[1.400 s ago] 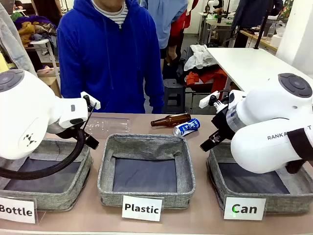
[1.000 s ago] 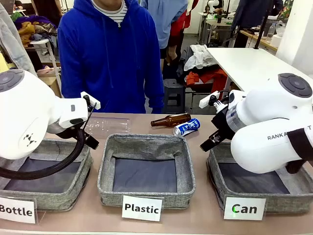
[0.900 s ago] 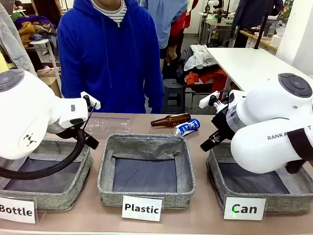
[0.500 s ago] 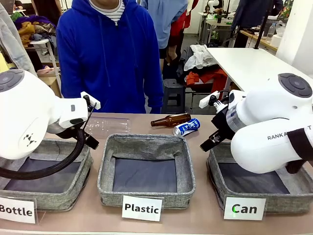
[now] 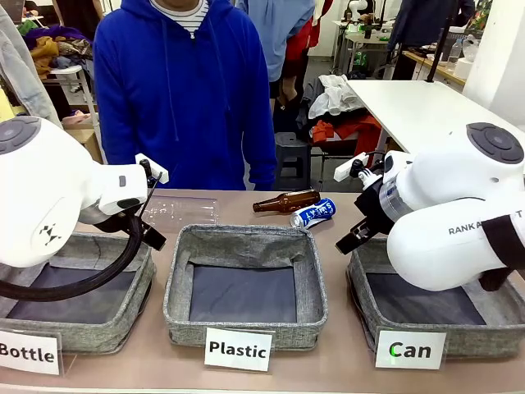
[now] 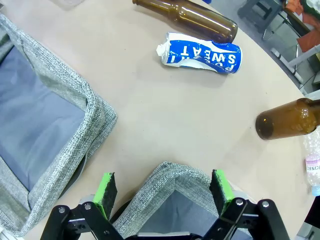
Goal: Sort the can waste into the basket.
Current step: Pick up the can waste from the table and place it in the right Fabric basket.
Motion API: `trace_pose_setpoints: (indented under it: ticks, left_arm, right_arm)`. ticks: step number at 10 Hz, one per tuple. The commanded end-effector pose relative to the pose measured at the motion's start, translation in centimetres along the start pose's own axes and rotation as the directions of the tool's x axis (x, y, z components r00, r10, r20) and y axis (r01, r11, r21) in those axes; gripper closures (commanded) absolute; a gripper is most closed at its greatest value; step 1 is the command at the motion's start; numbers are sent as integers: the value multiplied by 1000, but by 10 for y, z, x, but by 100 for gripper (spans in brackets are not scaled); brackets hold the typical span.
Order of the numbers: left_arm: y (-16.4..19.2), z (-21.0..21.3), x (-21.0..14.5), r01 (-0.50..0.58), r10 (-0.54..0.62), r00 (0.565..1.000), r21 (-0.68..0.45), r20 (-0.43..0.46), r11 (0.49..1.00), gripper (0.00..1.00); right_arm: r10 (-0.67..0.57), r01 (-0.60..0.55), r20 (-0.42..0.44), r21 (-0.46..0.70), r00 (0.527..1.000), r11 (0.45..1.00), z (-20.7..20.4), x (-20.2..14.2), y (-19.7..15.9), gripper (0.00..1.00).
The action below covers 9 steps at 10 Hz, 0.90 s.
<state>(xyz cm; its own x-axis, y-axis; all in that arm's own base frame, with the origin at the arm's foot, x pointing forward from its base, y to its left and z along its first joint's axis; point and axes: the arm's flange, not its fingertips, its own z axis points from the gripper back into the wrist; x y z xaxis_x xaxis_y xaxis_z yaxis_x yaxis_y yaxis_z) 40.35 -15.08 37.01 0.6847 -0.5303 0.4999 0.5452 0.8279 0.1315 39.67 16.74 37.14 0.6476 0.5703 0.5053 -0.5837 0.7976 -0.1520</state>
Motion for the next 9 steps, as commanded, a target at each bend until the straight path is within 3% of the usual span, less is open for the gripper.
trace_pose_setpoints:
  ticks: [1, 5, 6, 7, 8, 9]
  left_arm:
    - [0, 0, 0, 0, 0, 1000, 0, 0, 1000, 0]
    - [0, 0, 0, 0, 0, 1000, 0, 0, 1000, 0]
    - [-2, 29, 2, 28, -28, 1000, 3, 12, 1000, 0]
    - [-6, 71, 0, -16, 19, 999, -60, 48, 998, 0]
    - [-10, 116, -3, -99, 112, 991, -155, 73, 983, 0]
    - [-7, 149, -11, -135, 157, 983, -208, 96, 969, 0]
  right_arm:
    - [0, 0, 0, 0, 1000, 1000, 0, 0, 0, 0]
    - [0, 0, 0, 0, 1000, 1000, 0, 0, 0, 0]
    - [31, -34, 36, 98, 999, 995, 29, 3, 2, 0]
    - [-32, 25, 50, 138, 998, 990, 64, 7, 0, 0]
    - [-178, 170, 38, 155, 983, 973, 100, 11, -3, 0]
    - [-260, 247, 9, 278, 966, 928, 132, 7, -14, 0]
